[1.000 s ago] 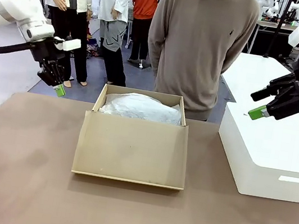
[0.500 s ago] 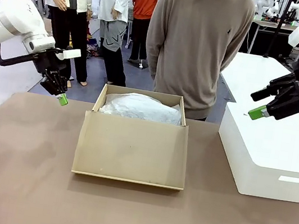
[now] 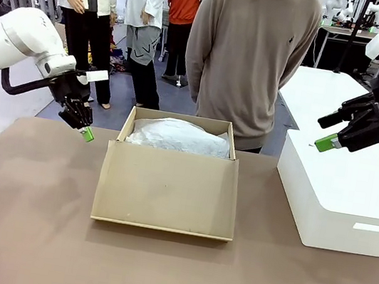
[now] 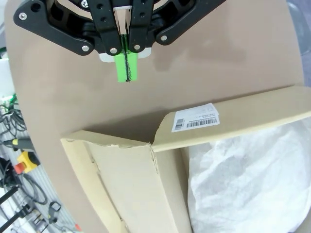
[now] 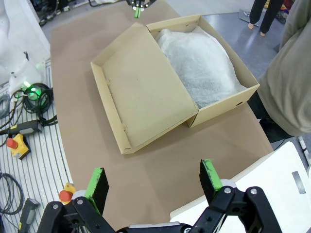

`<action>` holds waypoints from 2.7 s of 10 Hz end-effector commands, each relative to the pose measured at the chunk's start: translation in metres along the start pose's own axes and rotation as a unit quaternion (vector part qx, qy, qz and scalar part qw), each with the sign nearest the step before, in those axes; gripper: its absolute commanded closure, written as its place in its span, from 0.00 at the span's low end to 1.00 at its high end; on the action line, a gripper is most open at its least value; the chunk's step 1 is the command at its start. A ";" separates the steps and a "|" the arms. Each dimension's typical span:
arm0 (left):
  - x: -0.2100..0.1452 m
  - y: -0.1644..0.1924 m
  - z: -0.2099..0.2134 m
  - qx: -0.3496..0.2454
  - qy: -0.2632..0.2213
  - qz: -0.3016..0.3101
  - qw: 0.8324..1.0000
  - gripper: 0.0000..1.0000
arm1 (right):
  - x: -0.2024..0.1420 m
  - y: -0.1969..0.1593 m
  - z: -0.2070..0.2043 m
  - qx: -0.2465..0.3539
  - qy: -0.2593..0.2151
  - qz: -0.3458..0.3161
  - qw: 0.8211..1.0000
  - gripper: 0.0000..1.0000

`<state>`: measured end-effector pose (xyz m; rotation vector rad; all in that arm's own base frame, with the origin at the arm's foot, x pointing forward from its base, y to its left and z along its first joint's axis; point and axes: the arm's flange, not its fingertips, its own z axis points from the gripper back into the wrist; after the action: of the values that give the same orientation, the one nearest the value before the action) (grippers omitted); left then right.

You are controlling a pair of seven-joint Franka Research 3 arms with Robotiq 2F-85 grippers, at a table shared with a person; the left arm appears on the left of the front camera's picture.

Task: Pack the shoes into the box.
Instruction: Close the Shoes Box.

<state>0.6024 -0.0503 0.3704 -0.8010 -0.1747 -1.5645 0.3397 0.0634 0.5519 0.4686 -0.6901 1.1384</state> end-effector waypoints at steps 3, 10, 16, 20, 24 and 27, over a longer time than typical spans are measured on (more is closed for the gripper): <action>-0.001 0.006 -0.026 -0.021 -0.009 -0.002 1.000 1.00 | 0.000 -0.004 -0.001 0.006 -0.015 0.012 1.000 0.00; -0.007 0.007 -0.062 -0.027 -0.036 0.015 0.999 1.00 | 0.000 -0.004 -0.001 0.006 -0.015 0.012 1.000 0.00; -0.001 0.007 -0.078 -0.031 -0.046 0.025 0.998 1.00 | 0.000 -0.004 -0.001 0.006 -0.015 0.012 1.000 0.00; 0.001 0.005 -0.088 -0.036 -0.051 0.028 0.998 1.00 | 0.000 -0.004 -0.001 0.006 -0.015 0.012 1.000 0.00; 0.003 0.007 -0.096 -0.043 -0.064 0.029 0.997 1.00 | 0.000 -0.004 -0.001 0.006 -0.015 0.012 1.000 0.00; 0.002 0.007 -0.105 -0.051 -0.070 0.034 0.996 1.00 | 0.000 -0.004 -0.001 0.006 -0.015 0.012 1.000 0.00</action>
<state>0.5723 -0.1070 0.2927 -0.9735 -0.1509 -1.4899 0.3397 0.0634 0.5519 0.4686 -0.6901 1.1385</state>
